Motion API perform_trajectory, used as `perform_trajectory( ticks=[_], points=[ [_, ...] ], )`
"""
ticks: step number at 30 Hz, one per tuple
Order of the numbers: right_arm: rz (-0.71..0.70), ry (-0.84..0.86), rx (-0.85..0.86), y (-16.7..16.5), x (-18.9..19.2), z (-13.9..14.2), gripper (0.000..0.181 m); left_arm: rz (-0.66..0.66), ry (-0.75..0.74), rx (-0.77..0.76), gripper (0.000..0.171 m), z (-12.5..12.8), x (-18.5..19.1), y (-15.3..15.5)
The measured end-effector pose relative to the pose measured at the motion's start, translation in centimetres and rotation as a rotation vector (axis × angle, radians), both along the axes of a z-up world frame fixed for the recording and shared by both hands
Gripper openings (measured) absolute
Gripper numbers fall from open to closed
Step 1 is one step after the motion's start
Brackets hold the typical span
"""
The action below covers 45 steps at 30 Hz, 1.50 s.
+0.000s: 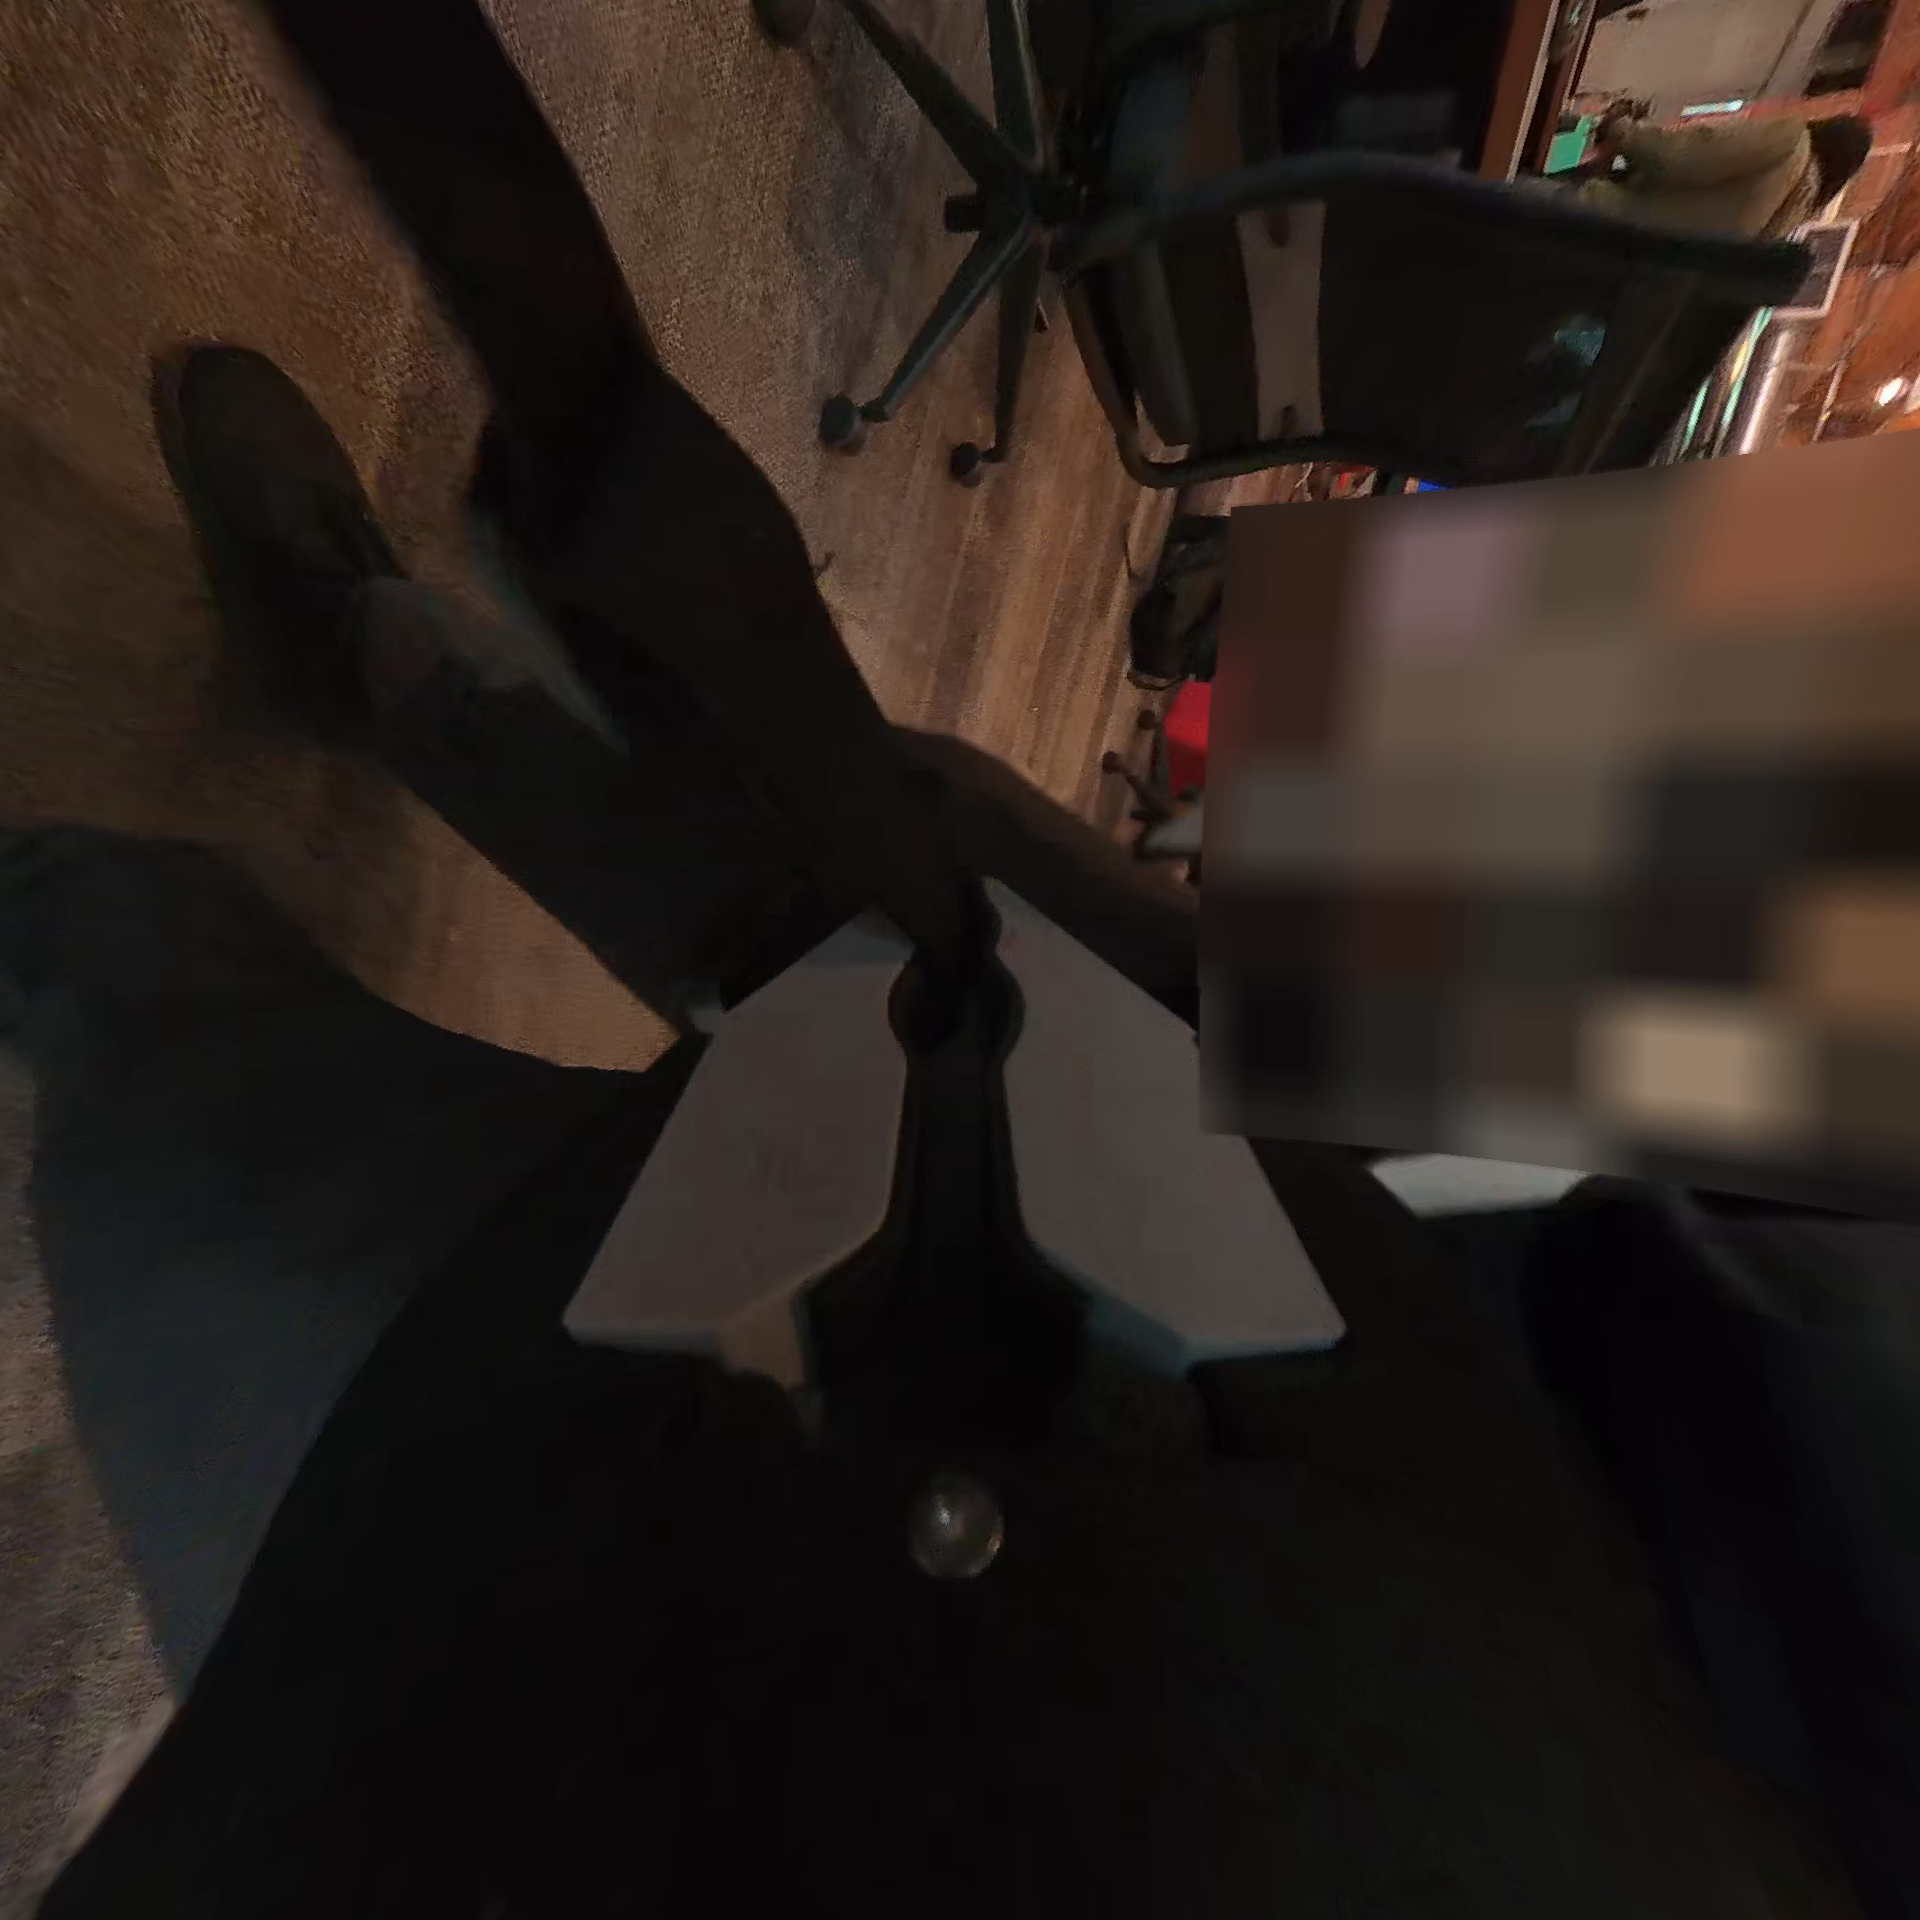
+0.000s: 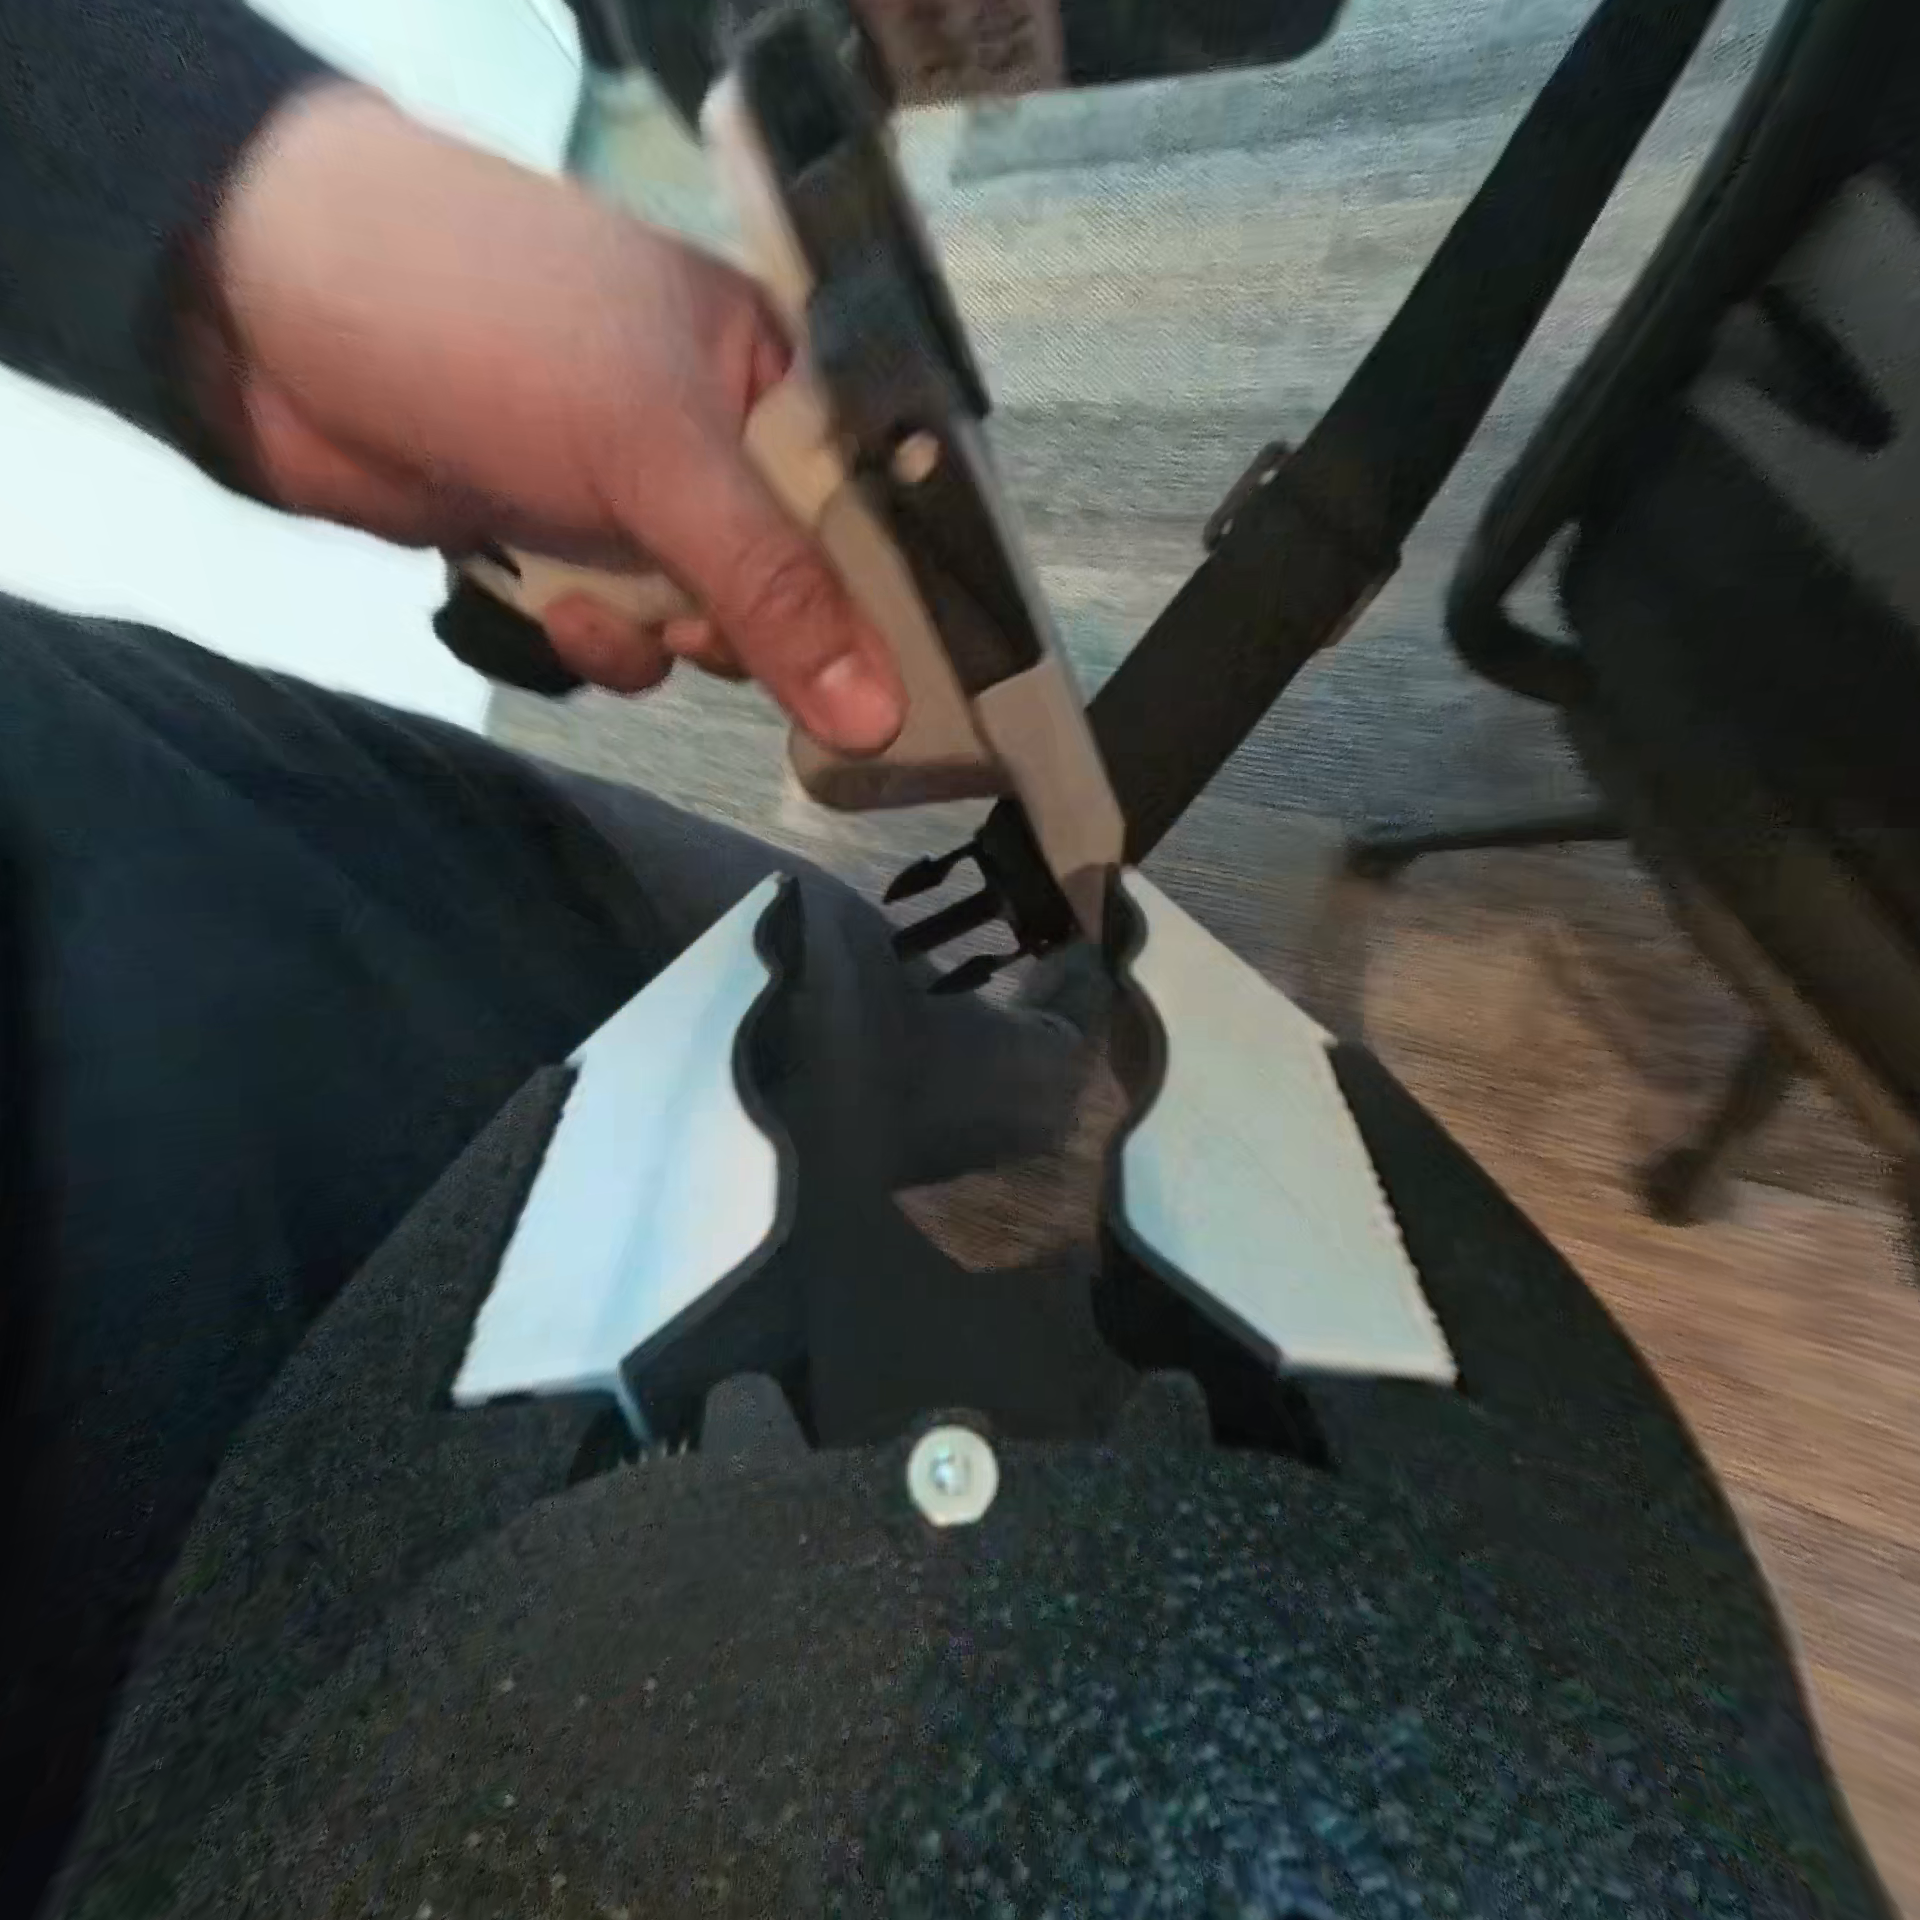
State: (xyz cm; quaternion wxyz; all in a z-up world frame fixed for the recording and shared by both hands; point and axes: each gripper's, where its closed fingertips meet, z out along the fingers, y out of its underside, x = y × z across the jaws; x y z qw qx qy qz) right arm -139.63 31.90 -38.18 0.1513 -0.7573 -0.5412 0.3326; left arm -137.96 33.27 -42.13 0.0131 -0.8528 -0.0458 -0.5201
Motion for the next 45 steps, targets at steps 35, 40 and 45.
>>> perform_trajectory(
  ticks=[35,40,45],
  points=[
    [-0.17,-0.015,0.301,6.6,7.0,-2.8,0.009,0.211,-0.01,-0.177,0.005,0.1,5.0,9.1],
    [-0.303,0.158,-0.134,6.2,7.0,-0.9,0.008,0.053,0.002,0.139,0.055,1.2,2.3,8.5],
    [-0.33,0.258,-0.382,5.4,6.9,0.9,0.008,-0.279,0.294,0.506,0.064,-0.7,-3.7,3.7]
  ],
)
